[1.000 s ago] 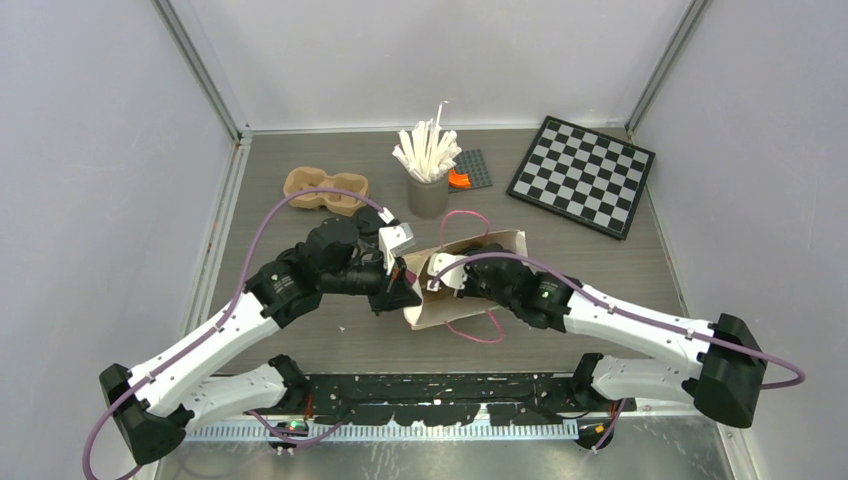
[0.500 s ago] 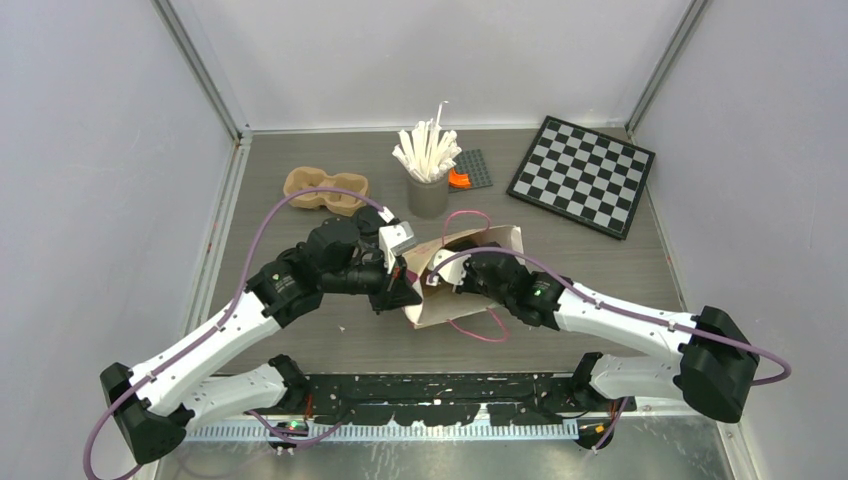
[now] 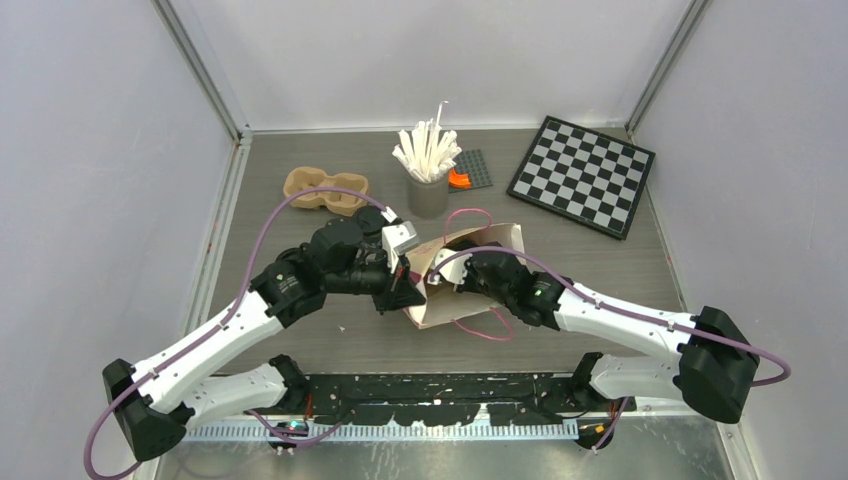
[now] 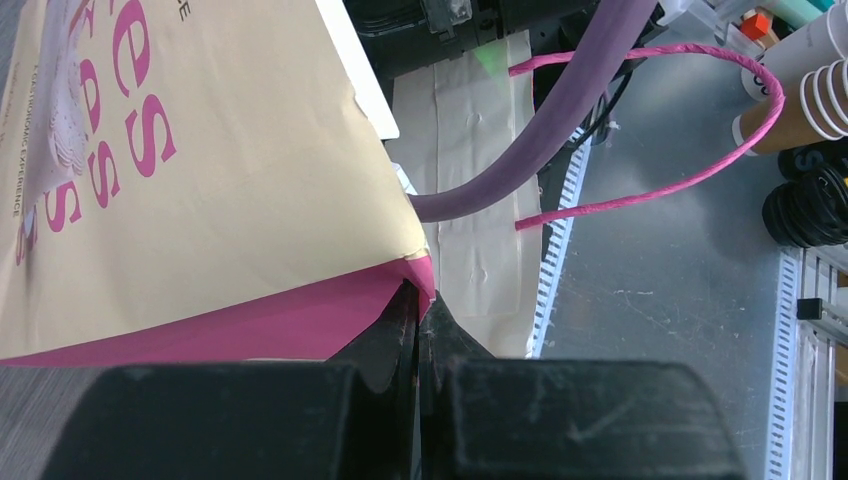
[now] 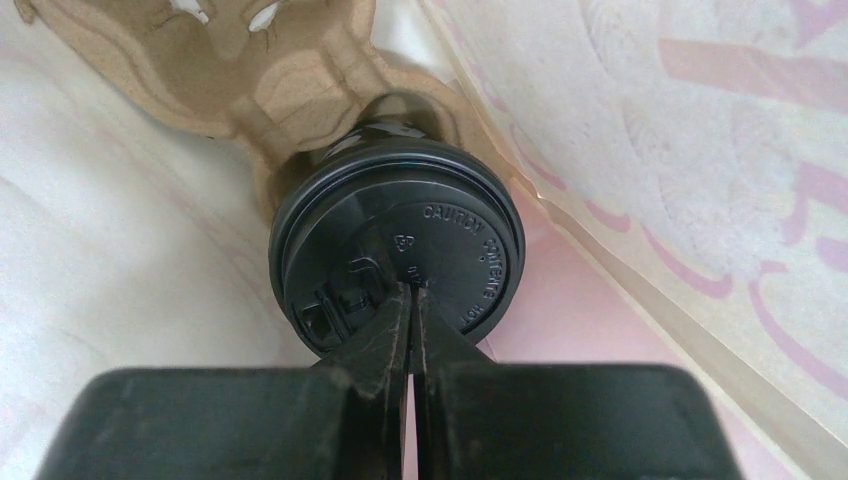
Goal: Pack the takeout coffee
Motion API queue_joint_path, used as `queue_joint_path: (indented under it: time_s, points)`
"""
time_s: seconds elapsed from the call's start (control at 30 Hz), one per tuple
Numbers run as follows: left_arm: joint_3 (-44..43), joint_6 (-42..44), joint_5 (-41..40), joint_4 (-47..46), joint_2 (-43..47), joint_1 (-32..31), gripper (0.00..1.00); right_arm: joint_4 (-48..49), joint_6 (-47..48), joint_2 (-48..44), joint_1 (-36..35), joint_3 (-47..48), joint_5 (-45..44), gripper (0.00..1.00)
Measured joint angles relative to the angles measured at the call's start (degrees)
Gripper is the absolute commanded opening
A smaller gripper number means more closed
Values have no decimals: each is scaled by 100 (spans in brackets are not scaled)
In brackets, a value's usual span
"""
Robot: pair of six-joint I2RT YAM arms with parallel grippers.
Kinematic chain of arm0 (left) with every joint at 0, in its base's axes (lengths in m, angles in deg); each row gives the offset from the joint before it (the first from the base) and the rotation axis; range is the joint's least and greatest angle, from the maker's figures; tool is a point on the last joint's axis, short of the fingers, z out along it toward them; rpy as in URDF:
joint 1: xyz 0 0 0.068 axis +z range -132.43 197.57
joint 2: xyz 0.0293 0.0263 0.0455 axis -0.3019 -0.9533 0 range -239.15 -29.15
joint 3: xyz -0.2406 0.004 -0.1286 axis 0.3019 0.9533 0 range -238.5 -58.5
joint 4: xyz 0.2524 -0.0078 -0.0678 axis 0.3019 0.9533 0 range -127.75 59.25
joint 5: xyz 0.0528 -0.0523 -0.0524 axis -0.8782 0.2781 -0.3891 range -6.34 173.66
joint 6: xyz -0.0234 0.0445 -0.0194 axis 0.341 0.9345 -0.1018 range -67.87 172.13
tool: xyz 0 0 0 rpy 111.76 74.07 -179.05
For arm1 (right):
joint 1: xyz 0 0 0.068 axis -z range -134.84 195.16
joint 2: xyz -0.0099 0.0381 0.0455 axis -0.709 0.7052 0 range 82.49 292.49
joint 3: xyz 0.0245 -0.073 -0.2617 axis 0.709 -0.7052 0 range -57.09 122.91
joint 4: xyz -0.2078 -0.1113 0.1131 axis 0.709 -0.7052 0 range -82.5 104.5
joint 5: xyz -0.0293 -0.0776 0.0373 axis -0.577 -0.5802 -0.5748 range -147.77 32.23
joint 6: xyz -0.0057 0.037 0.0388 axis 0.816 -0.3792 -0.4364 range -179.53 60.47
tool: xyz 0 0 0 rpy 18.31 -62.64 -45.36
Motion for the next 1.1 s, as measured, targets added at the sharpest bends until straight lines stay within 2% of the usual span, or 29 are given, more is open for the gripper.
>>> queue_joint_path:
  time_s: [0.13,0.27,0.6,0.8,1.1]
  points:
    - [20,-107,-55,-52,0,-20,0,-50,-2,-11,0,15,4,13]
    - [20,-284,-168,-103,7,-35,0,-564,-57,-210,17,162,46,22]
    - [28,-1154,-428,-398,-61,-46,0,-2345,-179,-1515,33,863,498,26]
    - [-234,-1617,-654,-212,-380,-48,0,-3235,-540,-1552,37,1563,885,32]
    - [-542,-2651,-1005,-17,-651,-50,0,-3757,-1729,-1694,37,2682,1401,36]
